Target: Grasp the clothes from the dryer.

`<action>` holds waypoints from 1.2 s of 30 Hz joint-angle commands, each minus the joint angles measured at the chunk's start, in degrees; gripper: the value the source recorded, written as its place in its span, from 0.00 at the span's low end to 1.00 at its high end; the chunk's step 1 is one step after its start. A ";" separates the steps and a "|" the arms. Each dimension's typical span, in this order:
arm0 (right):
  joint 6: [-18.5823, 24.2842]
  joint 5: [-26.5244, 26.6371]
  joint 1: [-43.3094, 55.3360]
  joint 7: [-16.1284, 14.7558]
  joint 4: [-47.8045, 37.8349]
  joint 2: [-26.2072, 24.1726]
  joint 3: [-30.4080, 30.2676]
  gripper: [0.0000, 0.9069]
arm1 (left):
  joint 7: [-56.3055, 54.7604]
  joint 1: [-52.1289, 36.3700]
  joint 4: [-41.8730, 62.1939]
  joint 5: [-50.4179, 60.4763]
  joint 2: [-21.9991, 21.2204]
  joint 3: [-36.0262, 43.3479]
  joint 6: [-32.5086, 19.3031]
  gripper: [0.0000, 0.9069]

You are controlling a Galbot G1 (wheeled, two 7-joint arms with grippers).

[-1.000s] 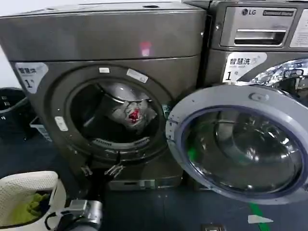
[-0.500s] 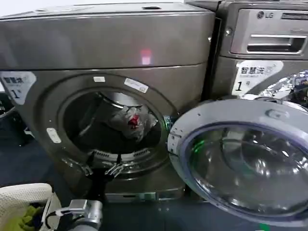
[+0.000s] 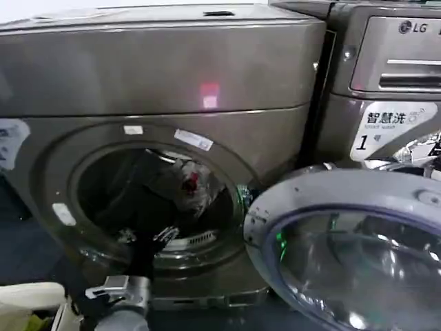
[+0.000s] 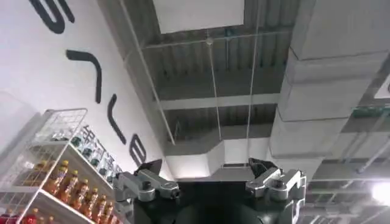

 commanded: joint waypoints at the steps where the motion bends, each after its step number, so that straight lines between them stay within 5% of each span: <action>1: 0.19 0.07 0.06 0.16 -0.15 0.00 0.24 1.00 | 0.31 -0.57 0.33 0.22 -0.30 -0.03 0.17 1.00; 30: 0.78 0.14 0.44 0.48 0.74 0.73 -0.19 1.00 | 0.22 -1.38 0.40 -1.60 0.62 -0.10 0.69 1.00; 36: -2.96 -0.26 0.27 -1.33 3.21 1.67 0.01 1.00 | 0.42 -3.62 3.07 -1.96 0.30 -0.27 -0.46 1.00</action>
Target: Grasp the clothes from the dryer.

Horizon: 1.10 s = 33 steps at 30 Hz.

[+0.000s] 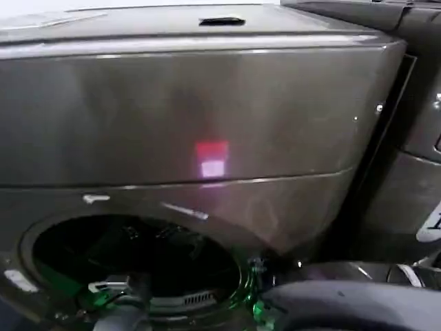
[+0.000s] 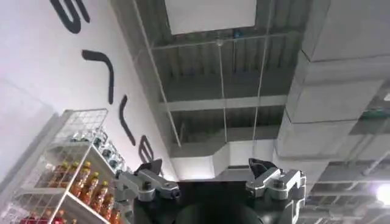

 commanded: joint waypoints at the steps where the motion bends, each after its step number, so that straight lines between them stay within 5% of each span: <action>1: -2.26 -0.48 0.01 -2.19 2.24 0.62 0.12 1.00 | 0.20 -3.65 4.08 -0.74 -0.43 -0.16 -1.40 1.00; 10: -1.79 -2.80 -1.45 -3.61 1.91 1.02 1.28 1.00 | 1.42 -24.07 22.08 -3.28 -7.62 0.31 0.44 1.00; 29: -0.57 -2.43 -0.82 -4.10 1.52 1.25 0.60 1.00 | 7.97 -47.80 56.28 -4.18 -9.69 -0.27 -2.05 1.00; 33: -0.78 -2.09 -0.46 -3.89 2.92 1.81 0.15 1.00 | 16.19 -53.36 66.26 -3.04 -9.23 0.59 -1.68 1.00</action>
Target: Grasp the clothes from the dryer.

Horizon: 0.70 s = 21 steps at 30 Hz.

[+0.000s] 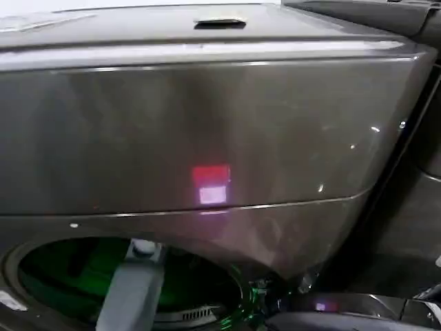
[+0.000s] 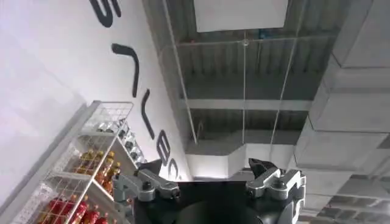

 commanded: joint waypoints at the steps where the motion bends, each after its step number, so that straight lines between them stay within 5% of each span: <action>1: -0.09 0.26 0.02 0.03 0.88 0.18 -0.13 1.00 | 13.77 -12.16 21.76 2.27 0.74 1.62 -0.16 1.00; 4: -0.01 0.39 -0.55 -0.02 0.60 0.10 0.41 1.00 | 25.11 -14.98 26.04 7.20 1.77 3.48 -1.88 1.00; 10: -0.10 0.71 -1.40 -0.03 1.21 0.53 1.19 1.00 | 44.96 -21.85 42.97 34.65 2.88 8.23 -18.39 1.00; 17: -0.01 0.74 -1.81 -0.06 1.65 1.27 1.70 1.00 | 49.90 -30.02 55.06 53.14 2.35 9.76 -24.28 1.00; 21: 0.03 0.85 -2.34 -0.15 1.67 1.57 2.25 1.00 | 51.94 -33.35 58.24 56.30 4.25 17.78 -26.80 1.00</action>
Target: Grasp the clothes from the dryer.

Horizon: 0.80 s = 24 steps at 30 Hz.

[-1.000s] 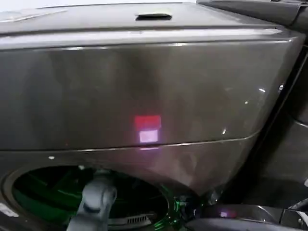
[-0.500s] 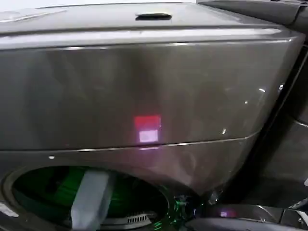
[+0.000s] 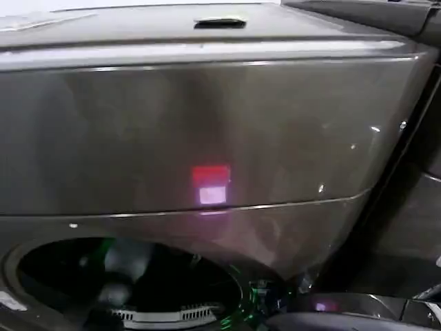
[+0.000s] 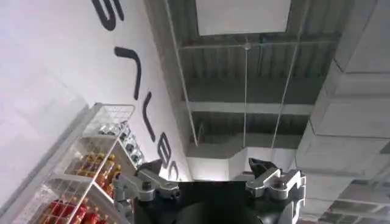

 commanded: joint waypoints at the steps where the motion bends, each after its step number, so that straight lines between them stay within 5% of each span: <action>1: 0.06 0.09 -0.52 -0.02 0.15 0.07 0.60 1.00 | 11.24 -9.87 14.41 18.65 2.26 11.43 -9.05 1.00; 6: 0.03 0.18 -0.66 -0.06 0.31 0.06 0.57 1.00 | 14.62 -14.65 21.24 17.82 2.45 19.95 -15.03 1.00; 24: 0.12 -0.22 -0.21 -0.31 0.44 -0.13 -0.17 1.00 | 16.94 -16.92 30.70 15.02 -1.25 29.72 -11.38 1.00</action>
